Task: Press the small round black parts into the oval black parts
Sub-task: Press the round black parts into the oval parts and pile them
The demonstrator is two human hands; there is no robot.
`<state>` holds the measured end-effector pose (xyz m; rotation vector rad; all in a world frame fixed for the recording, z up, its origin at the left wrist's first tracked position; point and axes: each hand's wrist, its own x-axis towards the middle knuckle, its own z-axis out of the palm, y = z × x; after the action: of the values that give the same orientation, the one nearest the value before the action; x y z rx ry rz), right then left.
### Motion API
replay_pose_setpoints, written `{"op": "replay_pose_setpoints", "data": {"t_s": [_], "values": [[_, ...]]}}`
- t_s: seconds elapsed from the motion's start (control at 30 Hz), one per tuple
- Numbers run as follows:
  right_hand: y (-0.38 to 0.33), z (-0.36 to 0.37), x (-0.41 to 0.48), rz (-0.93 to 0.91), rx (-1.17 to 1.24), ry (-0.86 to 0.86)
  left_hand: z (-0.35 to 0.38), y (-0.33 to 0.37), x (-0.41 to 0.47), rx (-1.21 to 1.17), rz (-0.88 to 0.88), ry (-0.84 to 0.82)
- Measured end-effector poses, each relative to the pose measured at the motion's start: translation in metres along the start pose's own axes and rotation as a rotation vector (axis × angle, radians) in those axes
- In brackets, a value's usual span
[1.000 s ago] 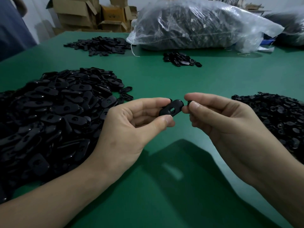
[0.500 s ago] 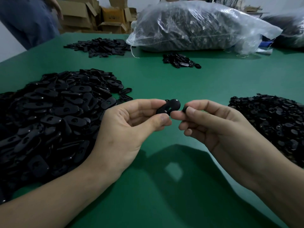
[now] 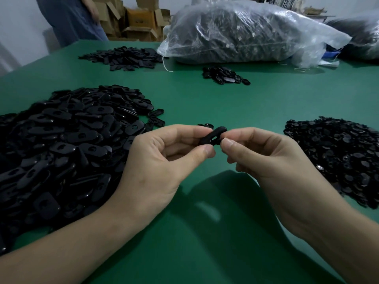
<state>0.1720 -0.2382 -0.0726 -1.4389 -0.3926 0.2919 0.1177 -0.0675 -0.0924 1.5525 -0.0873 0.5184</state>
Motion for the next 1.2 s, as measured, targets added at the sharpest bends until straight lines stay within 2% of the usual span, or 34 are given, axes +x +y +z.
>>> {"op": "replay_pose_setpoints", "data": {"t_s": [0.37,0.7,0.9,1.1,1.2], "values": [[0.0057,0.0041,-0.0007,-0.072,-0.008,0.05,0.0,-0.0006,-0.0004,0.025,0.019,-0.035],[0.0036,0.0042,-0.0023,-0.157,-0.194,0.072,0.0006,-0.0005,-0.0011,0.01,-0.019,-0.036],[-0.0003,0.0072,-0.006,-0.331,-0.479,0.118,0.0,0.0003,-0.0013,0.002,-0.024,-0.054],[0.0011,0.0064,-0.0034,-0.205,-0.254,0.087,0.0005,0.0004,-0.0012,-0.002,-0.03,-0.062],[0.0019,0.0041,-0.0007,-0.066,-0.078,0.05,0.0008,0.0002,-0.001,-0.011,-0.025,-0.067]]}}
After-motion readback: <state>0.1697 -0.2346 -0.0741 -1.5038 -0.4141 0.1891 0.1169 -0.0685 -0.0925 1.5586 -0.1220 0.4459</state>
